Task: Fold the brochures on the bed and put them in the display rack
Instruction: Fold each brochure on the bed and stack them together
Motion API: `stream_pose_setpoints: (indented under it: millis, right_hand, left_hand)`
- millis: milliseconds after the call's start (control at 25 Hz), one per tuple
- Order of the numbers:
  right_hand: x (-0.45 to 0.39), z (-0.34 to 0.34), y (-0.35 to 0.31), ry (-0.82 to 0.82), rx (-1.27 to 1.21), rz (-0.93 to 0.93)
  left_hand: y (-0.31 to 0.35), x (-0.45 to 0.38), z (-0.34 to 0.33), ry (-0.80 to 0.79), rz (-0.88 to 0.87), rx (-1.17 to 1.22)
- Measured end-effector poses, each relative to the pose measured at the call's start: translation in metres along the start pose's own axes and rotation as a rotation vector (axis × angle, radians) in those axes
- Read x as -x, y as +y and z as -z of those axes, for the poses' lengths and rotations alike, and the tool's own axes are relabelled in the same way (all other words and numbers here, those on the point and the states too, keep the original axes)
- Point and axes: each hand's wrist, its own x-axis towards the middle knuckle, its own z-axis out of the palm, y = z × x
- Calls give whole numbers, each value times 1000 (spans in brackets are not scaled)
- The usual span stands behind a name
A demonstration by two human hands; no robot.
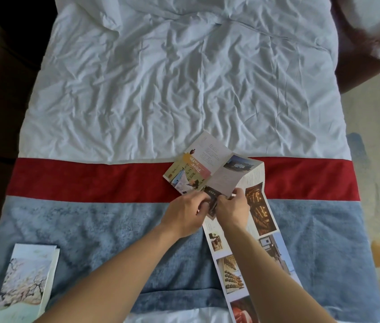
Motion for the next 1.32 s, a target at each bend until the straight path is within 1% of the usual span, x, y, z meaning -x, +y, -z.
stream_pose_setpoints:
  millis: [80, 160, 200, 280, 360, 440, 480, 560, 640, 720, 840, 880, 960, 1040, 1080, 1160, 1320]
  right_hand:
    - [9, -4, -8, -30, -8, 58]
    - [19, -12, -18, -104, -48, 123]
    - [25, -17, -23, -156, -64, 160]
    - [36, -27, -32, -249, -52, 237]
    - [40, -36, -34, -291, -26, 284]
    - [37, -40, -28, -272, 32, 273]
    - [33, -40, -22, -239, 77, 246]
    - [25, -35, -7, -163, 156, 156]
    - [18, -26, 11, -131, 223, 55]
    - [14, -19, 25, -168, 318, -20]
    - [13, -18, 37, -222, 404, -53]
    - [13, -19, 38, -220, 408, -52]
    - [11, -23, 39, -207, 391, -48]
    - [10, -27, 38, -202, 377, -43]
    - [8, -28, 39, -196, 375, -31]
    - [6, -30, 40, -182, 398, 4]
    - [3, -22, 49, -121, 411, 78]
  left_hand:
    - [-15, 0, 9, 139, 98, 31]
    - [-37, -1, 23, 279, 263, -19]
    - [-50, -1, 31, 301, 362, -46]
    - [-77, 1, 47, 225, 583, -76]
    - [-102, 8, 59, 126, 768, -86]
    - [-120, 14, 63, 69, 894, -31]
    - [-125, 16, 61, 46, 926, -4]
    - [-131, 19, 54, 12, 947, 22]
    - [-132, 19, 45, 5, 948, 57]
    - [-130, 18, 38, 16, 942, 107]
    - [-122, 13, 36, 52, 917, 116]
    - [-117, 11, 38, 107, 875, 64]
    - [-105, 8, 44, 277, 686, -62]
    - [-87, 7, 45, 384, 462, -39]
    - [-75, 7, 44, 388, 408, 31]
    - [-55, 6, 37, 330, 396, 123]
    - [-31, 12, 2, 74, 508, 220]
